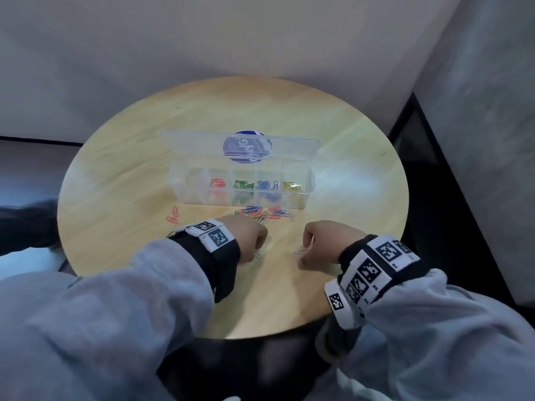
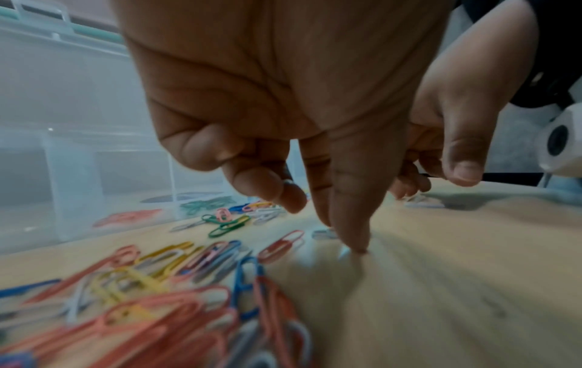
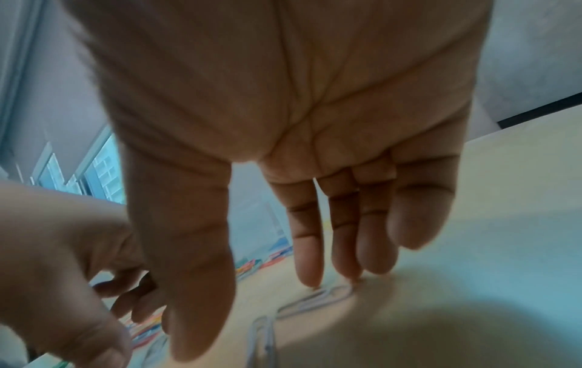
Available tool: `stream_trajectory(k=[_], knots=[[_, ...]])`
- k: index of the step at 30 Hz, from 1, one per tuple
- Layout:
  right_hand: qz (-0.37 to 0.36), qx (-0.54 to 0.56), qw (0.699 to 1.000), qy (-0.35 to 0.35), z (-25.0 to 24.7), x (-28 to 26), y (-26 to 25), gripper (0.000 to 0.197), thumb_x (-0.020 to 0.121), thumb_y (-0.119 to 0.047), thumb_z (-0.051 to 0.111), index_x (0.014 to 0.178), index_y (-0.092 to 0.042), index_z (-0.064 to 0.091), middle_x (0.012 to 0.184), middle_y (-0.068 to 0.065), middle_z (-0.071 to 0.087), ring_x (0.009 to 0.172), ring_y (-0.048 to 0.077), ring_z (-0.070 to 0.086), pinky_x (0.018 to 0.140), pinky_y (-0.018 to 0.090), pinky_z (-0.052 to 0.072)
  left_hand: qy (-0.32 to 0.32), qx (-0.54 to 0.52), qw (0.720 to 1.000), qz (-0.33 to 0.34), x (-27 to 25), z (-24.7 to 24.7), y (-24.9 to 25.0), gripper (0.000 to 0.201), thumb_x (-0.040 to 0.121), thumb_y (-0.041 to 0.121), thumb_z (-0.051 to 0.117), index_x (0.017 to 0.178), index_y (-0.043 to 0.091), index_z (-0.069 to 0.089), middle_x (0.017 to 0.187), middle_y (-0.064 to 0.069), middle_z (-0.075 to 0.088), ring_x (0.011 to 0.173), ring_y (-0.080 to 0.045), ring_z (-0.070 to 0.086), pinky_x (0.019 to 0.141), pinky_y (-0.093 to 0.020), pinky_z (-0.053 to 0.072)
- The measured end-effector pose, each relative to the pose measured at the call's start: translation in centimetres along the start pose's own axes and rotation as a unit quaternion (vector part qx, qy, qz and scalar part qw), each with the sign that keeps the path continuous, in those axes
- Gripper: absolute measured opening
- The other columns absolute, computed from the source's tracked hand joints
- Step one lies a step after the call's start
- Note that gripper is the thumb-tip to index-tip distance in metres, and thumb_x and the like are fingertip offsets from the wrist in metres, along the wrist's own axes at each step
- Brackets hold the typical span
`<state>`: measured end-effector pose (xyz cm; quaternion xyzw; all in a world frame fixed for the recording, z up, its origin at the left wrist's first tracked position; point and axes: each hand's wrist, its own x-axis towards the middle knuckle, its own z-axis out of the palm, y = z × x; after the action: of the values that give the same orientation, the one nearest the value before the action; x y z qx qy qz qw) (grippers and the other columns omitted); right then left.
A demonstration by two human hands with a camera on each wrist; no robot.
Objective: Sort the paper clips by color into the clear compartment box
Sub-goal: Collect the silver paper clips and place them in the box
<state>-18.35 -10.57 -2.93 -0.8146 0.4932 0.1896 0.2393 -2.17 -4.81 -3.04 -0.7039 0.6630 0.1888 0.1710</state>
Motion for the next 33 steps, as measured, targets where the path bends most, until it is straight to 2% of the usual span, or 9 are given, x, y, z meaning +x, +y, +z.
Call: stream_trajectory(k=[7,9,12,16,19,22,26,29,33], knots=[[-0.015,-0.069,0.997,-0.019,0.2,0.8,-0.9,0.032,0.083,-0.035,0.064,0.105,-0.011,0.063,0.103,0.005,0.067,0.095,0.023,0.063,0.079,0.031,0.048,-0.022,-0.014,1.0,-0.015,0.4,0.1,0.1,0.01,0.089,0.028,0.059,0.095,0.021,0.064,0.099,-0.001,0.064,0.08,-0.016,0.05,0.056,-0.023,0.031],[-0.019,-0.085,0.996,-0.027,0.4,1.3,-1.1,0.03,0.083,-0.034,0.064,0.102,-0.01,0.066,0.101,0.006,0.068,0.091,0.023,0.063,0.075,0.03,0.048,-0.022,-0.038,0.999,-0.017,0.4,0.2,-0.1,0.005,0.087,0.027,0.062,0.083,0.023,0.059,0.086,0.002,0.061,0.078,-0.015,0.051,0.051,-0.023,0.03],[-0.023,-0.112,0.992,-0.045,0.7,1.8,-1.5,0.029,0.085,-0.035,0.06,0.098,-0.01,0.067,0.097,0.007,0.068,0.081,0.023,0.057,0.072,0.029,0.046,-0.016,-0.063,0.998,-0.022,0.3,0.5,-0.4,0.021,0.083,0.022,0.063,0.067,0.025,0.052,0.066,0.011,0.051,0.074,-0.013,0.052,0.047,-0.02,0.028],[-0.033,-0.14,0.988,-0.05,0.7,1.9,-1.9,0.018,0.087,-0.032,0.054,0.085,-0.014,0.057,0.084,0.005,0.057,0.075,0.023,0.051,0.068,0.028,0.043,-0.009,-0.097,0.995,-0.02,0.3,0.5,-0.6,0.024,0.08,0.015,0.061,0.061,0.025,0.049,0.064,0.012,0.051,0.071,-0.013,0.052,0.048,-0.02,0.031],[-0.039,-0.134,0.989,-0.051,0.8,2.0,-2.0,0.019,0.082,-0.025,0.058,0.088,-0.01,0.067,0.086,0.007,0.064,0.075,0.024,0.057,0.064,0.028,0.045,-0.013,-0.181,0.983,-0.015,0.2,-0.2,-0.8,0.023,0.078,0.012,0.064,0.063,0.025,0.052,0.065,0.012,0.054,0.066,-0.011,0.052,0.057,-0.021,0.04],[-0.049,-0.118,0.991,-0.047,1.0,2.1,-1.9,0.02,0.078,-0.016,0.058,0.093,-0.009,0.07,0.095,0.008,0.07,0.084,0.025,0.065,0.065,0.027,0.049,0.001,-0.298,0.954,-0.013,0.3,-1.1,-0.9,0.024,0.078,0.008,0.067,0.067,0.025,0.054,0.065,0.01,0.056,0.062,-0.009,0.052,0.064,-0.022,0.043],[-0.092,-0.118,0.988,-0.03,0.8,1.7,-1.7,0.019,0.079,-0.008,0.056,0.095,-0.007,0.065,0.098,0.007,0.066,0.09,0.025,0.062,0.066,0.028,0.049,-0.014,-0.432,0.902,-0.012,0.5,-1.9,-0.8,0.021,0.083,0.002,0.06,0.079,0.023,0.061,0.066,0.002,0.058,0.063,-0.012,0.055,0.057,-0.018,0.044],[-0.122,-0.097,0.988,-0.019,0.6,1.3,-1.3,0.004,0.084,-0.01,0.055,0.085,-0.014,0.054,0.09,0.003,0.056,0.082,0.021,0.052,0.053,0.021,0.035,-0.021,-0.532,0.846,-0.035,0.6,-2.4,-0.9,0.024,0.087,-0.004,0.052,0.076,0.016,0.061,0.065,-0.001,0.055,0.054,-0.007,0.057,0.051,-0.013,0.045],[-0.111,-0.072,0.991,-0.009,0.5,1.6,-0.7,0.022,0.084,-0.016,0.059,0.067,-0.02,0.046,0.075,-0.003,0.051,0.078,0.018,0.05,0.051,0.02,0.032,-0.006,-0.632,0.772,-0.066,0.4,-2.7,-1.3,0.026,0.088,-0.003,0.047,0.07,0.012,0.056,0.056,0.0,0.057,0.044,-0.008,0.056,0.048,-0.015,0.044]])
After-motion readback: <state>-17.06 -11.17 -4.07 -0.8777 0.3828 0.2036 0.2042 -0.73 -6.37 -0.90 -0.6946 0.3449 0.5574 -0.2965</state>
